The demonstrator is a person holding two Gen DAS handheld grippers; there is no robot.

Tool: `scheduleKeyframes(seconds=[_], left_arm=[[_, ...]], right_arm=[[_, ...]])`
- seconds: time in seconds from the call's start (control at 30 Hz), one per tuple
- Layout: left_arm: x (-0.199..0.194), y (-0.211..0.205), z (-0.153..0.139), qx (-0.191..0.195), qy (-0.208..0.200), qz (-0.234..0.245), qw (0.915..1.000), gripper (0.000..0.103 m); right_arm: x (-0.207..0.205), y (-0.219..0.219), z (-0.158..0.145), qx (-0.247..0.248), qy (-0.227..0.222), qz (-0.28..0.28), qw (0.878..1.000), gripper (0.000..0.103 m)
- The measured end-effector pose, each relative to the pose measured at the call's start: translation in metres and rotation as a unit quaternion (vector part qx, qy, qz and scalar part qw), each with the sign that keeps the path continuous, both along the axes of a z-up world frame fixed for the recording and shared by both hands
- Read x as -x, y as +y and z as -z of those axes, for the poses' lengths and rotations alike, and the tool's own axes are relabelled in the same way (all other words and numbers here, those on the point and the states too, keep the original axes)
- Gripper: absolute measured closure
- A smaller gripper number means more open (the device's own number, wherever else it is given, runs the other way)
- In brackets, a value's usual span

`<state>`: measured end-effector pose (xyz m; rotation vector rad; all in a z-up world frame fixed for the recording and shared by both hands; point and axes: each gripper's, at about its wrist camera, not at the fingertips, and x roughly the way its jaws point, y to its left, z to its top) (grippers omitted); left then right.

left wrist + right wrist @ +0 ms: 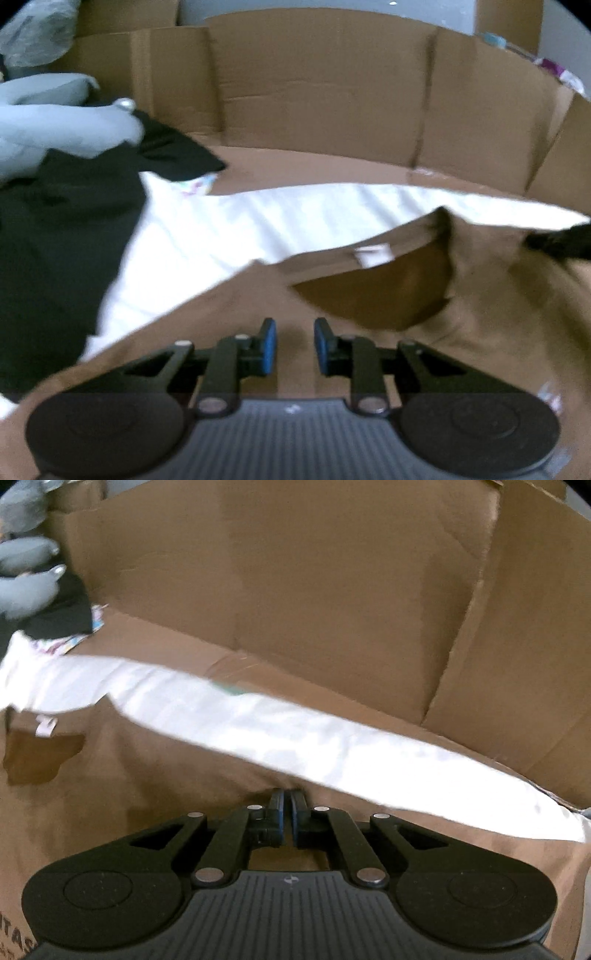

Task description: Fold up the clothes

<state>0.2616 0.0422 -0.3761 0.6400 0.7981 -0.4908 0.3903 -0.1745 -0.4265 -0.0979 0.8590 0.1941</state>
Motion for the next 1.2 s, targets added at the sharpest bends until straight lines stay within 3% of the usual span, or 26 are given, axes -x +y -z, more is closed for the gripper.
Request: scheduleKeyframes(seconds=[0.17,0.33,0.4,0.47,0.6,0.7,0.87,1.03,1.2], left_arm=[[-0.016,0.022,-0.002,-0.014,-0.006,-0.015,0.9998,0.078],[-0.027,0.031,0.003,-0.042,-0.013,-0.027,0.9987,0.076],[-0.029,0.032,0.005,-0.054,-0.017,-0.022,0.9981,0.073],[-0.030,0.032,0.005,-0.068,-0.023,-0.022,0.9972,0.063],[-0.035,0.039,0.001,-0.056,-0.016,-0.032,0.9978,0.062],[-0.037,0.048,-0.010,-0.035,-0.013,-0.044,0.9983,0.073],[-0.038,0.074,-0.044,0.017,-0.011,-0.056,0.9982,0.074],[-0.034,0.106,-0.067,0.016,-0.024,-0.073,0.9970,0.074],[-0.039,0.129,-0.065,0.019,0.000,-0.091,0.9957,0.080]], right_arm=[[0.010,-0.001,-0.013,-0.011,-0.014,-0.010,1.000,0.091],[0.018,-0.003,-0.002,0.000,-0.002,-0.013,1.000,0.090],[0.013,-0.011,0.004,-0.013,0.006,0.006,1.000,0.091],[0.007,-0.017,0.005,-0.024,0.007,0.018,1.000,0.091],[-0.005,-0.028,0.005,-0.031,0.013,0.045,0.998,0.095],[-0.012,-0.037,0.003,-0.056,0.021,0.066,0.996,0.095],[-0.005,-0.052,-0.018,-0.091,-0.011,0.089,0.992,0.094],[0.008,-0.057,-0.018,-0.079,0.004,0.062,0.995,0.094],[0.017,-0.059,-0.005,-0.065,0.027,0.057,0.996,0.094]])
